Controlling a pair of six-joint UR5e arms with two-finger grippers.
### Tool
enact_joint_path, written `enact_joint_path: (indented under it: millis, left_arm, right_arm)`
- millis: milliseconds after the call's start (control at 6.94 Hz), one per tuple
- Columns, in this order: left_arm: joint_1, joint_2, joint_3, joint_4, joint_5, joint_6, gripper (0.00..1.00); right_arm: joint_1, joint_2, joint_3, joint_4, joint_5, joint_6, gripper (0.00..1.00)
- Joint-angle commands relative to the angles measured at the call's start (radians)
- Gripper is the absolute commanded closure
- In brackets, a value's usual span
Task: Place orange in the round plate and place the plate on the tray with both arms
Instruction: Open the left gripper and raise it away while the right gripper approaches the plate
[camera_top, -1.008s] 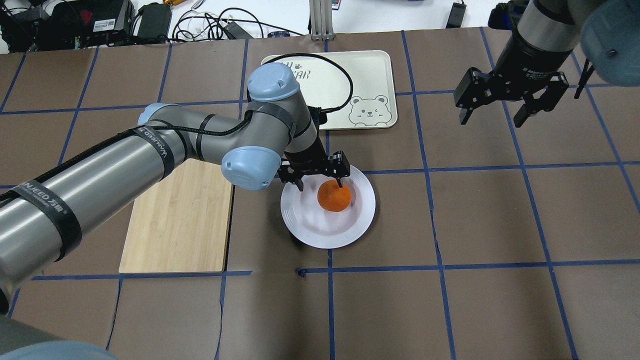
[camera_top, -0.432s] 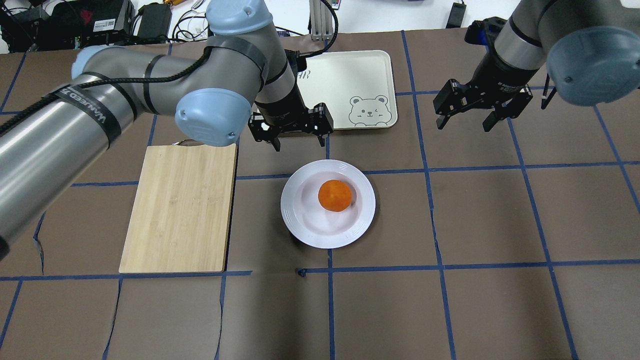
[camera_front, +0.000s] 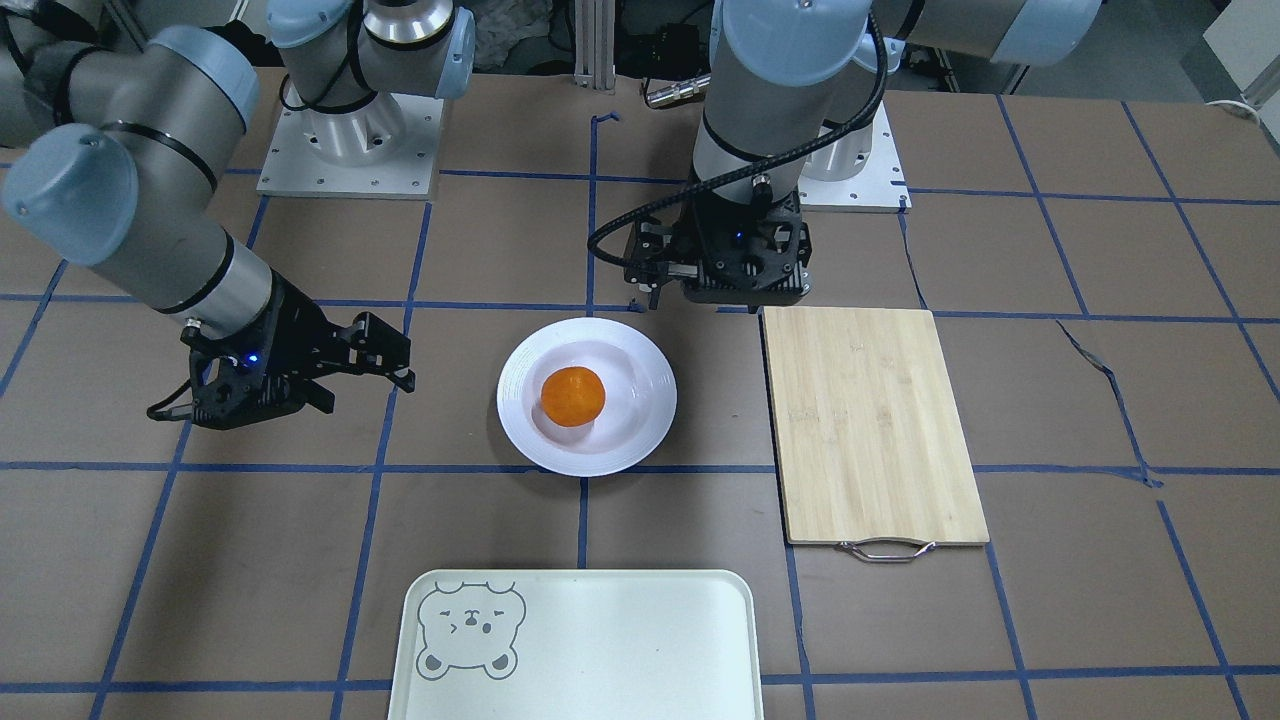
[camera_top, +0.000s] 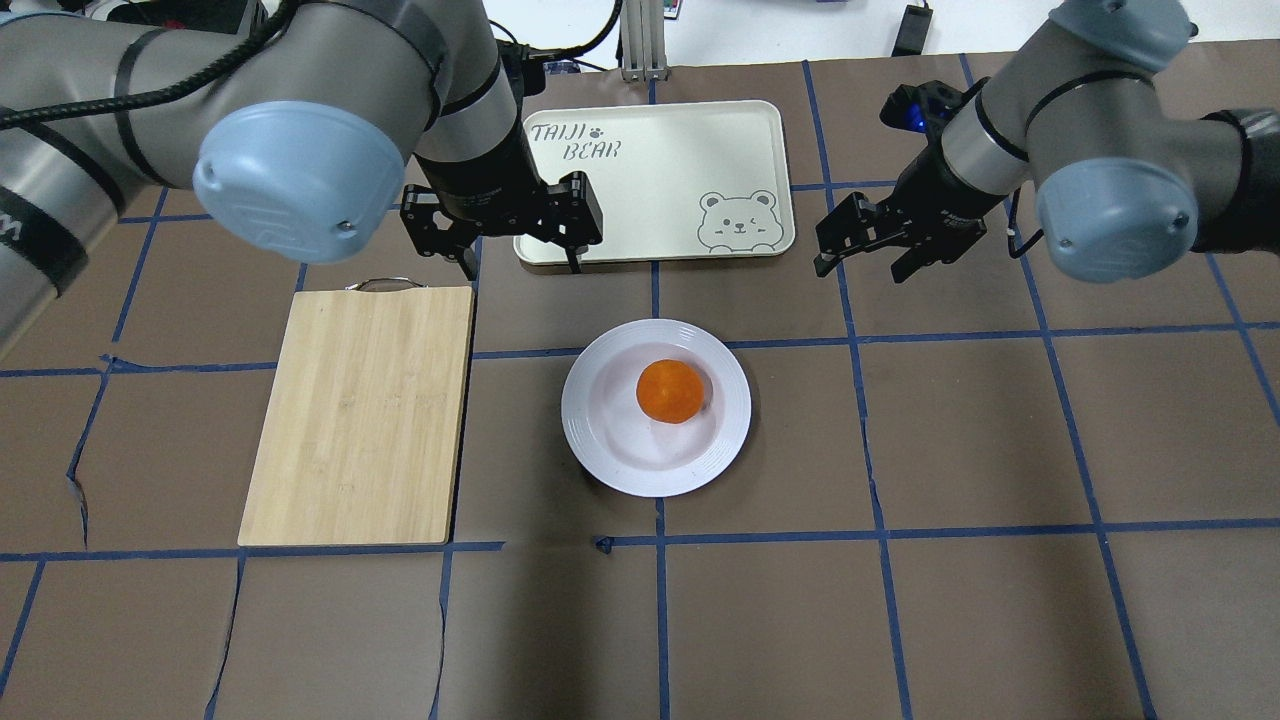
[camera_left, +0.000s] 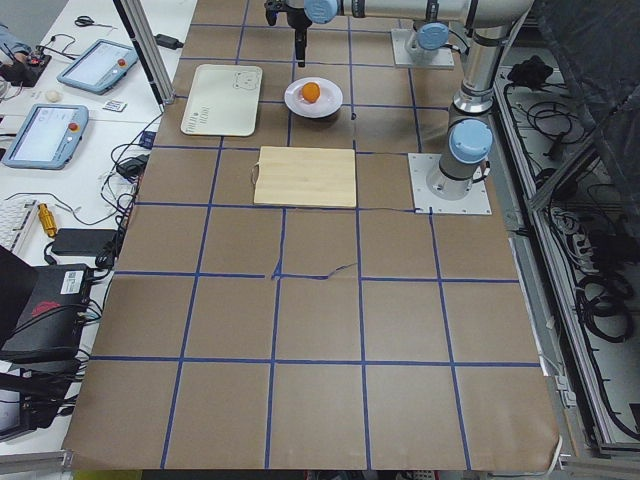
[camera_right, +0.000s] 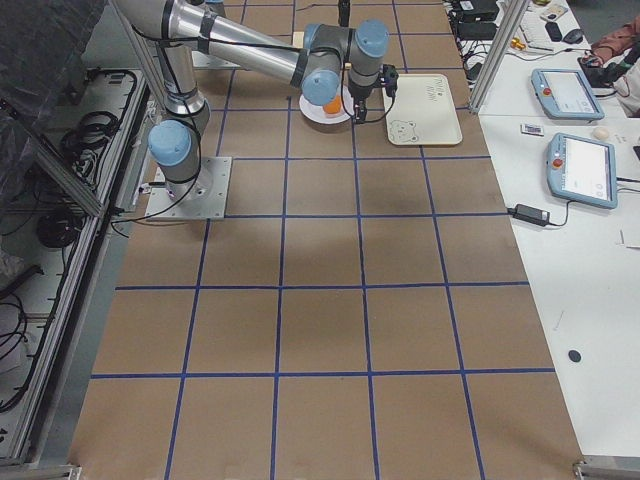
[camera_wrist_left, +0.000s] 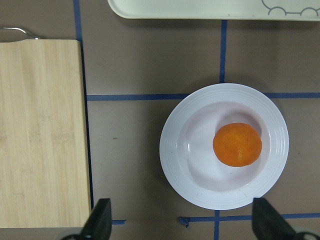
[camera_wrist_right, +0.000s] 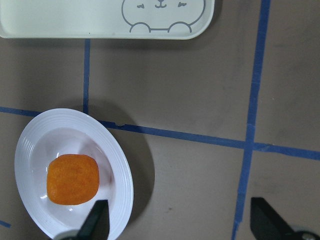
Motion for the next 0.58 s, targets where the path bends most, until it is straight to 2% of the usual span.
enact_joint_path:
  millis: [0, 288, 432]
  left_arm:
    - [0.022, 0.046, -0.026, -0.004, 0.011, 0.019, 0.00]
    - [0.104, 0.080, -0.019, -0.004, 0.013, 0.115, 0.00]
    - [0.132, 0.094, -0.031, -0.008, 0.013, 0.155, 0.00]
  right_arm:
    - [0.000, 0.085, 0.109, -0.183, 0.167, -0.038, 0.00]
    - [0.003, 0.177, 0.146, -0.329, 0.249, -0.039, 0.00]
    - [0.010, 0.214, 0.148, -0.367, 0.262, -0.039, 0.00]
